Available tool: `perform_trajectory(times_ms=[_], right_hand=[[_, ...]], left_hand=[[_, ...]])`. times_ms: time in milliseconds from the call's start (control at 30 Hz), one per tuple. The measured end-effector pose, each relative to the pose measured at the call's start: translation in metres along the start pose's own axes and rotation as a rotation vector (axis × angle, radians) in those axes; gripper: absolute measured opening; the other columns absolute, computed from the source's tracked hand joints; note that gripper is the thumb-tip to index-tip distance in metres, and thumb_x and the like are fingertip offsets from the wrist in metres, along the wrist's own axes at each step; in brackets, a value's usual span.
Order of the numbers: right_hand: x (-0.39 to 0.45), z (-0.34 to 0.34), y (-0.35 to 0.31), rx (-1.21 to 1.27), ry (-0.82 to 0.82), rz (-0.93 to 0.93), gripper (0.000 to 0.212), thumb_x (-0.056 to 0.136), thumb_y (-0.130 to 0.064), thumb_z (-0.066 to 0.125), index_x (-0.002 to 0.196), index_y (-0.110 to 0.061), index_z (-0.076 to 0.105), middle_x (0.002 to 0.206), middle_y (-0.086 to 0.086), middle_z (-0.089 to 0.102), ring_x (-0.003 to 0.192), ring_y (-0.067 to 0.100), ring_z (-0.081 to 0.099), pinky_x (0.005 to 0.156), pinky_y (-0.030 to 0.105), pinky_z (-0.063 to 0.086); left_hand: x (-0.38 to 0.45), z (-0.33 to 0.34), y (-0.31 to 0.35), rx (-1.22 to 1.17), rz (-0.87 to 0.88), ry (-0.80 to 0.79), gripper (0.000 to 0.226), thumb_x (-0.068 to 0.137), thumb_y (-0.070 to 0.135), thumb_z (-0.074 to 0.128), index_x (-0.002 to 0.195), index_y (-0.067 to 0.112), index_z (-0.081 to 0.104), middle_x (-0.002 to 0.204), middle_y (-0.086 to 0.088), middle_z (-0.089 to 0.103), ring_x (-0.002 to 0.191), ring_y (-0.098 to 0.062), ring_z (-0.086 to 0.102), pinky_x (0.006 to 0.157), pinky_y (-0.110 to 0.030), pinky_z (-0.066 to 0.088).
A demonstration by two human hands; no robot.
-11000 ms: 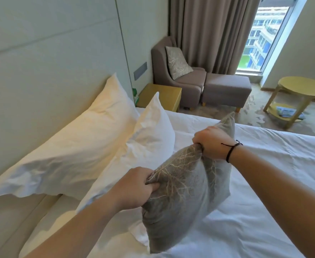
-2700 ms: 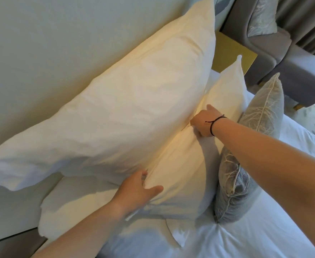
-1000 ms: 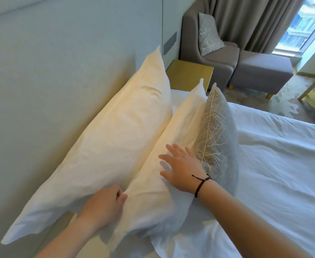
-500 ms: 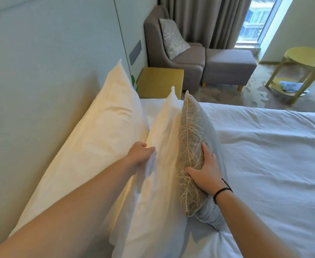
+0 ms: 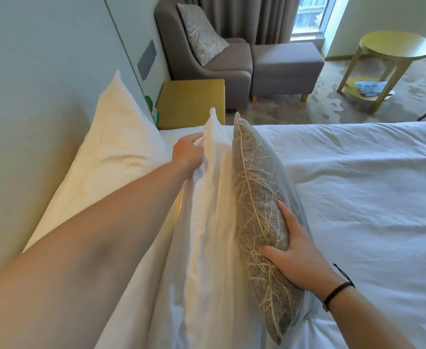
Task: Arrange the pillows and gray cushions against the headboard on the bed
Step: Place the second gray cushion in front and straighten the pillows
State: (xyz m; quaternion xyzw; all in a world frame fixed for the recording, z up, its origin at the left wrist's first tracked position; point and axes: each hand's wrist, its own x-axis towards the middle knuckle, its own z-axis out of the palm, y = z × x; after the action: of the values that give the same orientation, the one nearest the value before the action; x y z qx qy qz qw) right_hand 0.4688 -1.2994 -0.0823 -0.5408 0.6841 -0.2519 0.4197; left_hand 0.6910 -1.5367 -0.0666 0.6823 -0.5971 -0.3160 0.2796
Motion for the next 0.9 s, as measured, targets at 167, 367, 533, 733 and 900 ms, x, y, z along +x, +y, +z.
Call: perform_trajectory(times_ms=[167, 367, 533, 733, 900], right_hand=[[-0.001, -0.003, 0.003, 0.013, -0.097, 0.017, 0.093, 0.075, -0.031, 0.071, 0.131, -0.075, 0.011, 0.134, -0.010, 0.044, 0.068, 0.009, 0.071, 0.061, 0.031, 0.061], [-0.005, -0.004, 0.007, -0.031, -0.056, 0.029, 0.088, 0.075, -0.031, 0.068, 0.126, -0.077, 0.013, 0.128, -0.007, 0.054, 0.073, 0.012, 0.070, 0.068, 0.036, 0.060], [-0.014, 0.000, 0.008, -0.081, -0.053, 0.048, 0.087, 0.070, -0.039, 0.066, 0.127, -0.076, 0.012, 0.119, -0.004, 0.058, 0.059, 0.011, 0.068, 0.061, 0.034, 0.058], [-0.012, 0.000, 0.004, -0.088, -0.060, 0.064, 0.088, 0.068, -0.043, 0.065, 0.133, -0.069, 0.012, 0.115, -0.005, 0.063, 0.050, 0.010, 0.065, 0.054, 0.033, 0.055], [-0.017, 0.006, 0.007, -0.068, -0.031, 0.083, 0.090, 0.069, -0.045, 0.066, 0.139, -0.064, 0.012, 0.117, 0.003, 0.062, 0.059, 0.018, 0.068, 0.052, 0.030, 0.058]], left_hand=[[0.026, -0.057, -0.007, 0.561, 0.125, 0.241, 0.049, 0.091, 0.007, 0.039, 0.130, 0.030, 0.056, 0.121, -0.015, 0.064, 0.108, -0.038, 0.060, 0.087, -0.041, 0.048], [0.026, -0.074, -0.013, 0.776, 0.119, 0.140, 0.051, 0.094, 0.004, 0.039, 0.141, 0.022, 0.039, 0.118, -0.018, 0.060, 0.101, -0.040, 0.059, 0.075, -0.044, 0.048], [-0.011, -0.064, -0.006, 0.837, 0.175, -0.019, 0.036, 0.097, 0.023, 0.047, 0.132, 0.015, 0.045, 0.129, -0.017, 0.048, 0.107, -0.039, 0.057, 0.080, -0.043, 0.046], [-0.102, -0.027, -0.032, 0.627, 0.092, -0.428, 0.034, 0.103, 0.019, 0.033, 0.124, -0.002, 0.049, 0.126, -0.023, 0.048, 0.114, -0.039, 0.051, 0.093, -0.041, 0.040], [-0.169, -0.028, -0.055, 0.291, -0.102, -0.300, 0.051, 0.104, 0.035, 0.032, 0.152, 0.018, 0.027, 0.147, -0.016, 0.045, 0.132, -0.034, 0.045, 0.107, -0.038, 0.036]])
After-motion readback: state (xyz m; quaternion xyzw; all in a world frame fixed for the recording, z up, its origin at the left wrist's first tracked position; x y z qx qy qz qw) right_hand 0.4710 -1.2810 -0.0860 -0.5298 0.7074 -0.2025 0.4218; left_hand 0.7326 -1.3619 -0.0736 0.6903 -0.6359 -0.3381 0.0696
